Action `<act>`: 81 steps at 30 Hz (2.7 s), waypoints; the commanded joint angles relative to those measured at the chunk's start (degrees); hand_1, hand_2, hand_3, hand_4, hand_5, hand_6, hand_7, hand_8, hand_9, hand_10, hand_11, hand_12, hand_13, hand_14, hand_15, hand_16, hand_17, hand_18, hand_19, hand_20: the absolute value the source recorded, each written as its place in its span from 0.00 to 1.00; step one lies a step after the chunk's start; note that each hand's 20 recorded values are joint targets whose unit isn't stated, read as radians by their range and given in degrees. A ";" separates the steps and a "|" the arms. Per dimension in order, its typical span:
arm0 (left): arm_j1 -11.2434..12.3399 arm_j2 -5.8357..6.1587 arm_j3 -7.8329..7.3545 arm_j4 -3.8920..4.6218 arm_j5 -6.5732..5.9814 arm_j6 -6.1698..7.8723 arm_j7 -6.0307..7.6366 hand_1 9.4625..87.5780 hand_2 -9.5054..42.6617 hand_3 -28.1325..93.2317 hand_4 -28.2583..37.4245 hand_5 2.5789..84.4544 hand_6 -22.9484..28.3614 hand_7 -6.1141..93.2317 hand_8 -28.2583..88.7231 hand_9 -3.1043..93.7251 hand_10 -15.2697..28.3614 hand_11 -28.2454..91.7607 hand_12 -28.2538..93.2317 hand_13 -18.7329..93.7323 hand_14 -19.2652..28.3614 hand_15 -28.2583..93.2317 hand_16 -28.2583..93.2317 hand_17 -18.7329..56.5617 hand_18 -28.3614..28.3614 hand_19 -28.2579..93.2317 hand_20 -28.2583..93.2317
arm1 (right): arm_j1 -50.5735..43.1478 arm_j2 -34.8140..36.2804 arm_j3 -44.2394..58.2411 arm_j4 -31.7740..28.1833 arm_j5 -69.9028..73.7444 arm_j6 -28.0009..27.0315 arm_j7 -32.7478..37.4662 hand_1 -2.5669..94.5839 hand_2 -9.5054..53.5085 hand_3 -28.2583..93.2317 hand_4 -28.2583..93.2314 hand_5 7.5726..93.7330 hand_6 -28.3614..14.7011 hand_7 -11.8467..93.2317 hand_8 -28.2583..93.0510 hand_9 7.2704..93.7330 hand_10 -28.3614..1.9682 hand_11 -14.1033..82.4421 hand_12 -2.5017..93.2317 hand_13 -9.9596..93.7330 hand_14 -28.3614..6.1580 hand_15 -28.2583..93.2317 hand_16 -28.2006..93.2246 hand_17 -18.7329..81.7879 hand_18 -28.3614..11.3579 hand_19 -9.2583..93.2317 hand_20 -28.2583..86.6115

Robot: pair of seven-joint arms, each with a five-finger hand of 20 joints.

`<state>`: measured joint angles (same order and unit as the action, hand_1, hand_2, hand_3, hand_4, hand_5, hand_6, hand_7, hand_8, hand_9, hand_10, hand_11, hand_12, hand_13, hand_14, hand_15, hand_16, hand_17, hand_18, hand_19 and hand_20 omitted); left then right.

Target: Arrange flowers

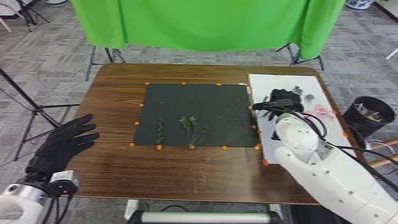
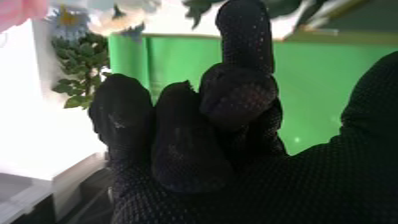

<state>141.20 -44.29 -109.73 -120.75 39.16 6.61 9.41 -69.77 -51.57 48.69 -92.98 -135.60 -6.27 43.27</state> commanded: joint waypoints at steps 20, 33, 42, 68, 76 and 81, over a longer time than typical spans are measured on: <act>0.93 -0.49 0.00 -0.14 0.01 -0.05 -0.34 0.21 0.21 0.81 0.02 0.34 0.53 0.25 0.15 0.31 0.65 0.42 0.34 0.37 0.76 0.51 0.22 0.12 0.90 0.61 0.28 | -4.88 -3.90 1.73 1.53 9.43 0.94 -14.64 0.50 0.00 0.94 0.02 0.80 0.61 0.53 0.37 0.97 0.75 0.75 0.48 0.93 0.72 0.93 0.56 0.75 0.21 1.00 0.76; 0.37 -0.57 0.28 0.09 0.01 -0.12 -0.24 0.21 0.21 0.81 0.02 0.34 0.53 0.25 0.15 0.31 0.65 0.42 0.34 0.37 0.76 0.51 0.22 0.12 0.90 0.61 0.28 | -11.65 -6.38 7.11 -6.52 19.53 3.87 -16.11 0.46 0.00 0.95 0.10 0.75 0.56 0.62 0.40 0.96 0.73 0.78 0.48 0.92 0.71 0.94 0.55 0.75 0.21 1.00 0.77; -0.27 -0.93 0.24 0.26 0.37 -0.74 -1.10 0.21 0.22 0.81 0.03 0.34 0.53 0.25 0.15 0.31 0.65 0.42 0.34 0.37 0.76 0.51 0.22 0.13 0.90 0.61 0.28 | -13.75 -9.51 7.14 -10.31 18.74 6.45 -15.38 0.46 0.00 0.95 0.11 0.75 0.56 0.63 0.40 0.96 0.73 0.78 0.48 0.93 0.72 0.95 0.55 0.75 0.20 1.00 0.78; -0.29 -1.12 0.08 0.34 0.44 -1.09 -1.31 0.21 0.21 0.81 0.03 0.34 0.53 0.25 0.15 0.31 0.65 0.42 0.34 0.37 0.76 0.51 0.22 0.12 0.90 0.61 0.28 | -15.37 -10.04 6.17 -9.53 8.94 -1.35 -11.65 0.41 0.01 0.93 0.09 0.71 0.62 0.65 0.38 0.92 0.70 0.77 0.49 0.90 0.68 0.95 0.56 0.73 0.18 1.00 0.78; -0.52 -1.18 0.20 0.42 0.49 -1.10 -1.46 0.21 0.21 0.81 0.03 0.34 0.53 0.25 0.15 0.31 0.65 0.42 0.34 0.37 0.76 0.51 0.22 0.12 0.90 0.61 0.28 | -15.35 -10.05 6.66 -9.52 8.88 -2.94 -12.03 0.38 0.00 0.91 0.09 0.69 0.62 0.65 0.38 0.91 0.68 0.77 0.50 0.89 0.67 0.95 0.56 0.72 0.18 1.00 0.77; -0.64 -1.28 0.21 0.43 0.57 -1.24 -1.62 0.21 0.22 0.81 0.03 0.34 0.53 0.25 0.15 0.31 0.65 0.42 0.34 0.37 0.76 0.51 0.22 0.12 0.90 0.61 0.28 | -15.20 -10.06 6.78 -9.57 6.74 -4.58 -11.91 0.35 0.00 0.91 0.08 0.68 0.61 0.64 0.37 0.90 0.67 0.77 0.50 0.88 0.67 0.95 0.56 0.71 0.17 1.00 0.77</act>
<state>140.34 -44.94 -109.42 -120.46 39.38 6.09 8.49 -83.42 -62.06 55.83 -103.62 -126.34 -7.79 30.65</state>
